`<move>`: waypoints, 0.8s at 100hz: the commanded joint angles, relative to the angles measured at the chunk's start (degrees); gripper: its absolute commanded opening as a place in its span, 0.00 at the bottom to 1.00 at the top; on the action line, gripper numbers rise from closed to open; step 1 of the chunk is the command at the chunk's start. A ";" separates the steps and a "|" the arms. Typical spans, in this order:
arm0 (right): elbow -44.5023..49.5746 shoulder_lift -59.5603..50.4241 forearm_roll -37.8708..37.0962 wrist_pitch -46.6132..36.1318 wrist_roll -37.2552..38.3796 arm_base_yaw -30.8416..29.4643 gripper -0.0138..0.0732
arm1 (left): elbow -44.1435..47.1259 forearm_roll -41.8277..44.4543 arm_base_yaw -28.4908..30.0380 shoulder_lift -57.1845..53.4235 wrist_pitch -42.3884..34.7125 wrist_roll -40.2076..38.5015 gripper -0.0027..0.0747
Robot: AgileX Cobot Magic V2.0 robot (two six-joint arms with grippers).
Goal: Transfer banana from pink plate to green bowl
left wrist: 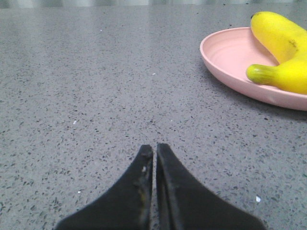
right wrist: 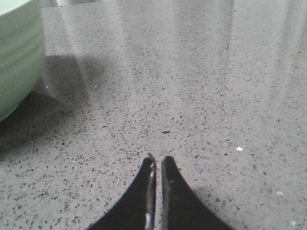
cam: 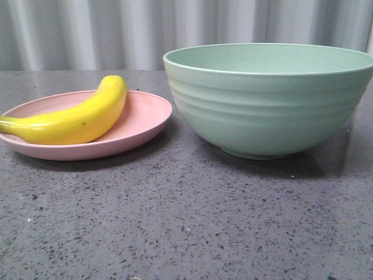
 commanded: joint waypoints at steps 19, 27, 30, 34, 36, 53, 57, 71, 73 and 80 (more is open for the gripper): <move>1.23 -1.03 -0.41 -1.55 -0.32 -0.24 0.08 | 0.44 -0.29 0.20 -1.68 -12.24 -0.62 0.01; 1.23 -1.03 -0.41 -2.33 -0.32 -0.24 0.08 | 0.44 -0.29 0.20 -1.68 -13.80 -0.62 0.01; 1.23 -1.03 -0.41 -2.77 -0.32 -0.24 0.08 | 0.44 -0.29 0.20 -1.68 -14.06 -0.62 0.01; 1.23 -1.03 -0.41 -3.21 -0.32 -0.24 0.08 | 0.44 -0.29 0.20 -1.68 -14.35 -0.62 0.01; 1.23 -1.03 -0.41 -3.48 -0.32 -0.24 0.08 | 0.44 -0.29 0.20 -1.68 -14.38 -0.62 0.01; 1.23 -1.03 0.68 -7.43 -0.32 -0.24 0.08 | 0.44 -0.29 0.20 -1.68 -14.63 -0.62 0.01; 1.23 -1.03 0.68 -8.56 -0.32 -0.24 0.08 | 0.44 -0.29 0.20 -1.68 -14.63 -0.62 0.01; 1.23 -1.03 1.48 -11.97 -0.32 -0.24 0.08 | 0.44 -0.29 0.20 -1.68 -14.78 -0.62 0.01; 1.23 -1.03 1.80 -12.45 -0.32 -0.24 0.08 | 0.44 -0.29 0.20 -1.68 -14.98 -0.62 0.01; 1.23 -1.03 2.38 -13.90 -0.32 -0.24 0.09 | 0.44 -0.29 0.20 -1.68 -15.71 -0.62 0.01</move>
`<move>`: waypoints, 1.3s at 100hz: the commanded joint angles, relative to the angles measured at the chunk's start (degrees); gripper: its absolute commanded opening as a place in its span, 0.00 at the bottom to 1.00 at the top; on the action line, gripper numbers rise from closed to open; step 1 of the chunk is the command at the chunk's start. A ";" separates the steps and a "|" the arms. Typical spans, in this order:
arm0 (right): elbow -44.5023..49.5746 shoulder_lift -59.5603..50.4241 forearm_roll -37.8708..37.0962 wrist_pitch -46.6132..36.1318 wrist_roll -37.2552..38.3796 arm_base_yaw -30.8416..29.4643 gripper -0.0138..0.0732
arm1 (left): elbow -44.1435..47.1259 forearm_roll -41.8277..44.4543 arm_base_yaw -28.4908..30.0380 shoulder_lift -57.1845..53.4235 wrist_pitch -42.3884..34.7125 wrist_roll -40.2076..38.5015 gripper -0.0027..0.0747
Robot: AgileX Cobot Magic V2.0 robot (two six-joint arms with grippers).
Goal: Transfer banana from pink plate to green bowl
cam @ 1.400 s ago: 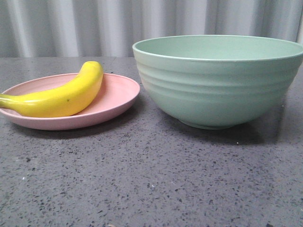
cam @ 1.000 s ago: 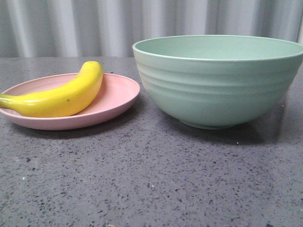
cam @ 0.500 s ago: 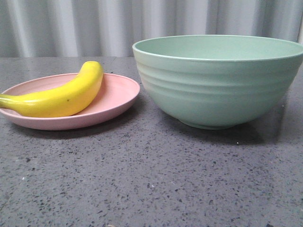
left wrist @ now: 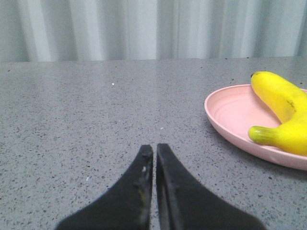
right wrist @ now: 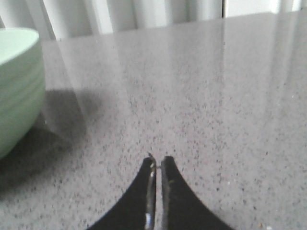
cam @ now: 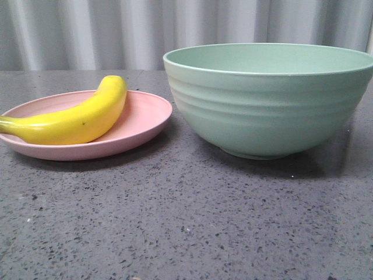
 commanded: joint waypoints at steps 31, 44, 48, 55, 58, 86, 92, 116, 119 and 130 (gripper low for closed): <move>-0.41 -1.03 2.33 -13.36 -0.32 -0.24 0.09 | -1.38 -0.29 0.20 -1.55 -8.25 -0.62 0.01; -3.40 0.24 2.33 -9.40 -0.32 -0.24 0.09 | -5.21 -0.29 0.20 0.73 -6.71 -0.62 0.01; -4.18 1.18 2.33 -9.29 -0.32 -0.24 0.09 | -6.27 -0.29 0.20 2.08 -6.71 -0.62 0.01; -6.11 3.39 2.33 -8.07 -0.32 -0.24 0.09 | -8.48 -0.29 0.20 4.87 -6.71 -0.62 0.01; -7.35 4.43 2.33 -6.99 -0.32 -0.24 0.09 | -9.60 -0.29 0.20 6.13 -6.71 -0.62 0.01; -16.82 17.14 2.33 2.85 -0.32 -0.24 0.09 | -18.42 -0.29 0.20 19.31 -7.37 -0.62 0.01; -17.26 18.57 2.45 1.84 -0.32 -0.02 0.09 | -20.10 -0.29 0.20 21.93 -7.37 -0.62 0.01; -17.26 19.44 2.45 -2.30 -0.32 -0.02 0.09 | -25.98 -0.29 -2.07 32.35 -7.84 -0.62 0.33; -17.26 19.44 2.45 -1.82 -0.32 -0.02 0.09 | -26.33 -0.29 -2.80 33.28 -8.25 -0.62 0.41; -17.26 19.44 2.45 -1.69 -0.32 -0.02 0.09 | -26.39 -0.38 -6.55 36.68 -10.46 -0.62 0.59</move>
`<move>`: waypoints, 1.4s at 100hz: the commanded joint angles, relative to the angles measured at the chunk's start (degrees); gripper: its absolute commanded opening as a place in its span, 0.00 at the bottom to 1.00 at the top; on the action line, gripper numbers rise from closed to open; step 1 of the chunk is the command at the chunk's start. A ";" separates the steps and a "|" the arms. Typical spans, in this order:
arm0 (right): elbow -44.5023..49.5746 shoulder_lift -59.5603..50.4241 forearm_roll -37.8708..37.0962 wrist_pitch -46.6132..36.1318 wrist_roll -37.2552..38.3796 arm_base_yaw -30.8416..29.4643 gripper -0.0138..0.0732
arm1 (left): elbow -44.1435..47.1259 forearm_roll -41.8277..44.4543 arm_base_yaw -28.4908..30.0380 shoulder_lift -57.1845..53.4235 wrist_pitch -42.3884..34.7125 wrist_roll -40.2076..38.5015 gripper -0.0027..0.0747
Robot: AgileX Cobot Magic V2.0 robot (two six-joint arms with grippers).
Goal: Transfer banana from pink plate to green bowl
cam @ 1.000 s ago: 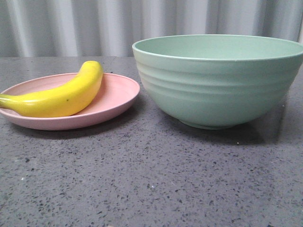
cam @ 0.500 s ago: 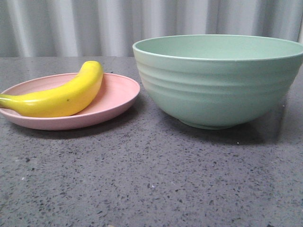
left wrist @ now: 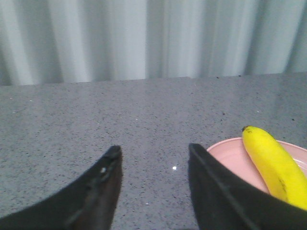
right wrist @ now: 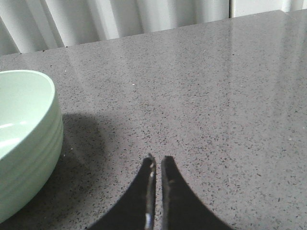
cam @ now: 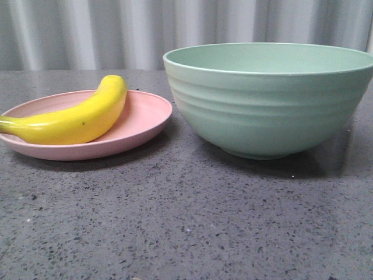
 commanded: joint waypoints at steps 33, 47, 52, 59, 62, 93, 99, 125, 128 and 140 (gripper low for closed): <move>-2.14 0.85 0.50 -4.36 -0.33 -0.02 0.09 | -10.73 -1.03 -17.65 14.02 1.59 -0.62 0.53; -2.14 0.85 0.50 -4.36 -0.33 -0.02 0.09 | -17.57 -1.17 -21.70 21.64 11.83 -0.62 0.53; -2.00 0.85 0.50 -4.50 -0.33 -0.02 0.09 | -19.84 -1.21 -22.41 24.30 15.00 -0.62 0.53; -1.93 0.85 0.50 -4.64 -0.33 -0.02 0.09 | -22.49 -1.21 -22.98 27.66 18.68 -0.62 0.53; -1.80 0.85 0.50 -4.94 -0.33 -0.02 0.09 | -23.57 -1.30 -23.06 29.44 20.53 -0.62 0.53; -1.57 0.85 0.50 -5.34 -0.33 -0.02 0.09 | -31.31 -3.55 -23.06 42.08 25.47 -0.62 0.53; -1.57 0.85 0.50 -5.34 -0.33 -0.02 0.09 | -31.87 -3.55 -23.06 43.73 25.72 -0.62 0.53; -1.57 0.85 0.50 -5.34 -0.33 -0.02 0.09 | -32.00 -3.19 -23.06 48.58 25.81 -0.62 0.53; -1.57 0.85 0.50 -5.34 -0.33 -0.02 0.09 | -32.00 -3.19 -23.06 48.88 25.81 -0.62 0.53; -1.57 0.85 0.50 -5.34 -0.33 -0.02 0.09 | -32.00 -3.19 -23.06 49.44 25.70 -0.62 0.52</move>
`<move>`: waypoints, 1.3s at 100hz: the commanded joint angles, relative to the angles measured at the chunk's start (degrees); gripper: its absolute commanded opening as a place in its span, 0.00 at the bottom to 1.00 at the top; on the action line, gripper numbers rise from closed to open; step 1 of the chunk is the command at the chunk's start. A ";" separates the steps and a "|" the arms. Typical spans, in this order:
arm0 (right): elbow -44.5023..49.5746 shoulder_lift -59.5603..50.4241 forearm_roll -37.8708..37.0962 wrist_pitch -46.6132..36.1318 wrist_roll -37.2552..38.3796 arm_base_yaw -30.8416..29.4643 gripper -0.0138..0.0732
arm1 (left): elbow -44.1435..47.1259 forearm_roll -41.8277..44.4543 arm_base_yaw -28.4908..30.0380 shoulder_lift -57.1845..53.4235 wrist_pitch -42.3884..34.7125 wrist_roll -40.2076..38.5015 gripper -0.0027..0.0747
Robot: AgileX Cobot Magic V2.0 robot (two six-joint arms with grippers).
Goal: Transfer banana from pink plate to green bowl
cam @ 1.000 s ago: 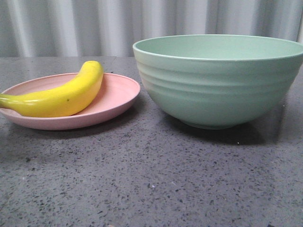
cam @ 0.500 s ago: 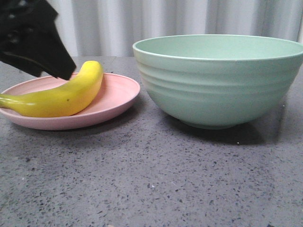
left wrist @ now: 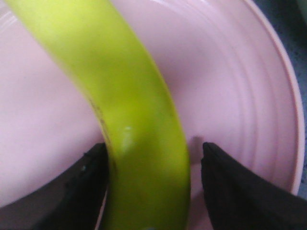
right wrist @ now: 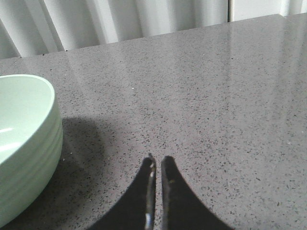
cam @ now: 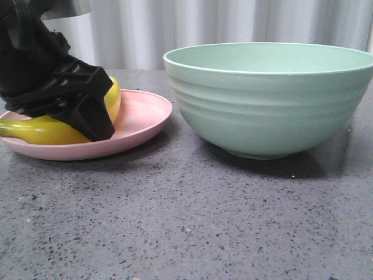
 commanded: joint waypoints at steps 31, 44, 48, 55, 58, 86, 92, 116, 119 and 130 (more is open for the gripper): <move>-1.52 0.85 0.50 -3.67 -0.34 0.07 0.09 | -2.20 -0.64 -0.43 -1.29 -2.06 -0.62 0.27; -1.63 0.85 0.50 -1.61 -0.34 0.60 0.09 | -4.79 -0.64 -0.43 -1.41 0.38 -0.12 0.24; -1.72 0.85 0.50 -1.06 -0.34 1.07 0.09 | -6.09 -0.64 -0.43 -1.79 1.35 0.17 0.23; -2.68 1.00 0.23 1.77 -0.34 1.88 0.09 | -8.33 -1.10 -0.43 -2.57 3.00 0.28 0.23; -3.34 0.99 -0.08 3.33 -0.34 2.30 0.09 | -9.20 -1.26 -0.48 -3.13 3.79 0.28 0.23; -12.56 6.46 -1.46 13.26 -0.44 7.57 0.09 | -16.22 -1.41 -7.23 -7.26 5.75 0.28 0.23; -15.17 8.74 -1.67 14.72 -0.44 8.72 0.09 | -17.07 -1.41 -9.18 -7.30 5.36 0.28 0.23; -26.19 18.72 0.99 18.26 -0.33 13.84 0.28 | -17.60 -1.68 -15.00 -7.08 3.40 0.28 0.23; -27.76 20.06 2.17 18.26 -0.33 14.37 0.34 | -17.60 -1.94 -15.25 -7.08 3.40 0.28 0.23; -32.51 24.44 6.59 19.45 -0.33 16.48 0.56 | -17.60 -4.68 -15.51 -6.84 3.26 0.28 0.23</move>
